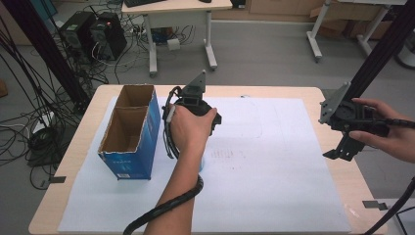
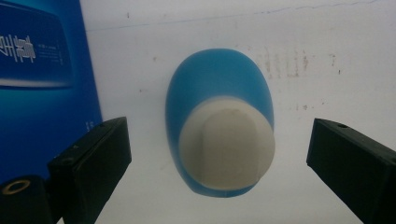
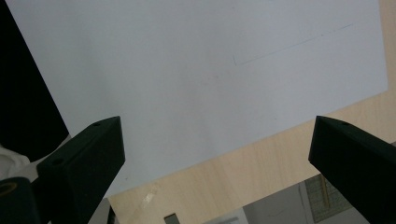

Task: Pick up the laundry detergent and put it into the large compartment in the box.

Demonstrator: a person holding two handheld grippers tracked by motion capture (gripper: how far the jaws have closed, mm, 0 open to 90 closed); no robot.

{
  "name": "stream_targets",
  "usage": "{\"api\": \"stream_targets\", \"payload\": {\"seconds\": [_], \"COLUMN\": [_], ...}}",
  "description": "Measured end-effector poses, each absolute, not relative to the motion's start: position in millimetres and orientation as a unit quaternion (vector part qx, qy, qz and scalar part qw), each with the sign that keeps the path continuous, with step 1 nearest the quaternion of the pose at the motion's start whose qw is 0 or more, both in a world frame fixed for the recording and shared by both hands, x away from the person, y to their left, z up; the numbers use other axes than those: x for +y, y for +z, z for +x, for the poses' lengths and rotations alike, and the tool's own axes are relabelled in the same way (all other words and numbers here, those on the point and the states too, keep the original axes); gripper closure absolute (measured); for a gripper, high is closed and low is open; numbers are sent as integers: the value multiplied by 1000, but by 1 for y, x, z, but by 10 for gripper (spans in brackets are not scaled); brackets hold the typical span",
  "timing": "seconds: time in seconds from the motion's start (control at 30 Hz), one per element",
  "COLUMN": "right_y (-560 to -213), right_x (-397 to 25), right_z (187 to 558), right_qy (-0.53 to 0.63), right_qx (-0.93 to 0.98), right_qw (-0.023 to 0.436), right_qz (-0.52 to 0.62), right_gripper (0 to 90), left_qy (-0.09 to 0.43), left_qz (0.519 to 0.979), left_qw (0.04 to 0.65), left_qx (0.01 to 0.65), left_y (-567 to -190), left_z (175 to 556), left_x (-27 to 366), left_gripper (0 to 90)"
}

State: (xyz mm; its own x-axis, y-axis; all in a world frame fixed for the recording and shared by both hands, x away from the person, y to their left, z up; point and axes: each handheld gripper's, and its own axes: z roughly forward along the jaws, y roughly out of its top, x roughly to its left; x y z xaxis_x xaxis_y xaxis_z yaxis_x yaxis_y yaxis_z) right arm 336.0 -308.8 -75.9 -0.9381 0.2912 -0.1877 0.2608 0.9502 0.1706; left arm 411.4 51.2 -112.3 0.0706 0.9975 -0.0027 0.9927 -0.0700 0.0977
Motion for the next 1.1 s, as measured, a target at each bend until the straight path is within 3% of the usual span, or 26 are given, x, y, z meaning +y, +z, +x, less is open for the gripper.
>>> {"api": "stream_targets", "payload": {"seconds": [0.27,0.73,1.1], "right_y": [-76,-76,-76], "right_x": [-309,-306,-304], "right_z": [336,338,338], "right_qy": [70,69,71], "right_qx": [982,982,982], "right_qw": [106,104,105], "right_qz": [143,141,139], "right_gripper": [35,35,35], "left_qy": [32,39,49], "left_qz": [731,742,742], "left_qw": [31,16,18], "left_qx": [681,669,669], "left_y": [-119,-128,-133], "left_z": [415,416,413], "left_x": [49,41,39], "left_gripper": [84,239,306]}}
